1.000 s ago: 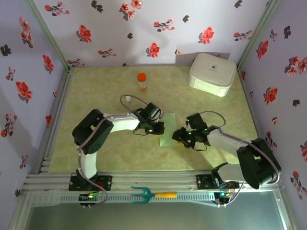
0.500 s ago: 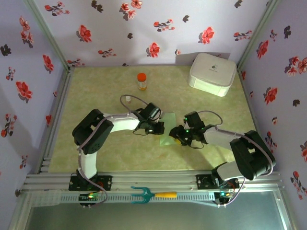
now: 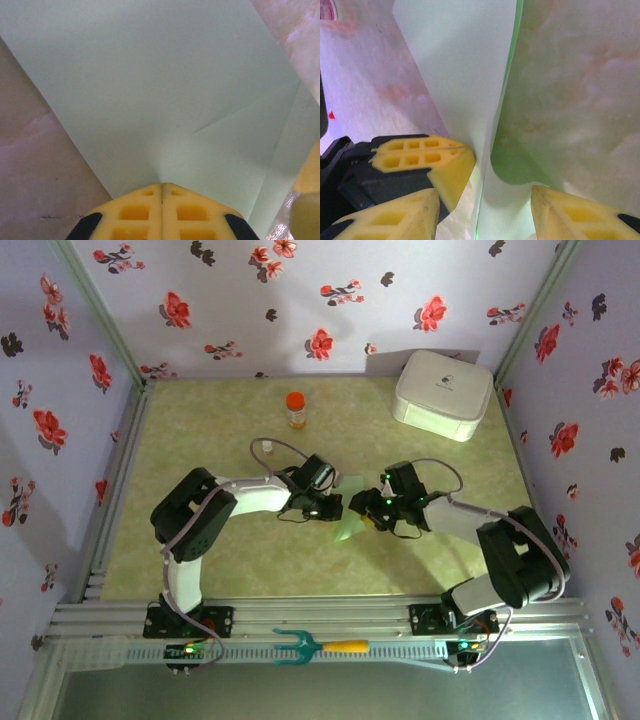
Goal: Fold a paper plane with a square sheet of paper (pick it up from the middle)
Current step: Turn over the paper at the center of the table.
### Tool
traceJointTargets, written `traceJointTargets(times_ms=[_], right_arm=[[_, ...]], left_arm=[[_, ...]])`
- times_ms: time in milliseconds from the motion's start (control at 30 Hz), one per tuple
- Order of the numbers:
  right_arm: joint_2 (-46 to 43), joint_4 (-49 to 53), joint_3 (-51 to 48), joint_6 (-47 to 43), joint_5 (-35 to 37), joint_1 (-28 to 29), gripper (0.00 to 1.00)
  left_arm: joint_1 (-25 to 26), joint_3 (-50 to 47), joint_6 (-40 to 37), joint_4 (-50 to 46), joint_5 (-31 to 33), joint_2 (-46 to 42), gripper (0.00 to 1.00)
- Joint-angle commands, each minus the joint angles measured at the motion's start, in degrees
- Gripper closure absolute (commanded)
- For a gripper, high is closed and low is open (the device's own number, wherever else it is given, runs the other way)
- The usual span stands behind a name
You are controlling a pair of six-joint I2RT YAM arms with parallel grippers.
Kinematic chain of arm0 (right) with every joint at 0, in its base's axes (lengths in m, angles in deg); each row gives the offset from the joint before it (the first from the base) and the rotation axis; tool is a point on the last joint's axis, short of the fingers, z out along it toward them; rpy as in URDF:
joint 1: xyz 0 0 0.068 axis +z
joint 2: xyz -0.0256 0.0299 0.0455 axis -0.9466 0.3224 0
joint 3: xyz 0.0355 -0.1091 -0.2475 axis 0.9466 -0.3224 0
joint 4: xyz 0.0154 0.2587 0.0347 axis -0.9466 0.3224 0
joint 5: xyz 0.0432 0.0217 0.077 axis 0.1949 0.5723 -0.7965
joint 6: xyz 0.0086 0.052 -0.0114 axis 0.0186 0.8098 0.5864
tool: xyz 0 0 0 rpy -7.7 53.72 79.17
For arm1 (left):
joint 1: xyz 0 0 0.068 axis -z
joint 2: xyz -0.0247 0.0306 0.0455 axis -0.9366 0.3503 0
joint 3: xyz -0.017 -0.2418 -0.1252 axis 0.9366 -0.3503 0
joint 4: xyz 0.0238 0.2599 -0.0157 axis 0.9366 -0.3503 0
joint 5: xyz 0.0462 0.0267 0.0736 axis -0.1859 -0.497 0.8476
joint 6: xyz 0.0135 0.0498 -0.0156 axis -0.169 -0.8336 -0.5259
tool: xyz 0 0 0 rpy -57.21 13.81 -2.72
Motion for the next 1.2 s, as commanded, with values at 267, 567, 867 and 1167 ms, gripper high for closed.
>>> traceJointTargets(times_ms=[267, 567, 867, 1167], right_arm=[[4.3, -4.6, 2.0, -2.9, -4.2, -3.6, 0.49], [7.3, -8.7, 1.4, -4.3, -7.3, -6.4, 0.51], [9.7, -10.3, 1.3, -4.6, -7.9, -7.4, 0.56], [10.9, -11.6, 0.9, -5.5, -7.9, -8.4, 0.74]], left_arm=[[0.2, -2.3, 0.3, -1.3, 0.0, 1.3, 0.95], [0.2, -2.3, 0.3, -1.1, 0.0, 0.9, 0.95], [0.2, -2.2, 0.2, -1.1, 0.1, 0.6, 0.96], [0.2, -2.9, 0.4, -0.2, 0.4, -0.5, 0.94]])
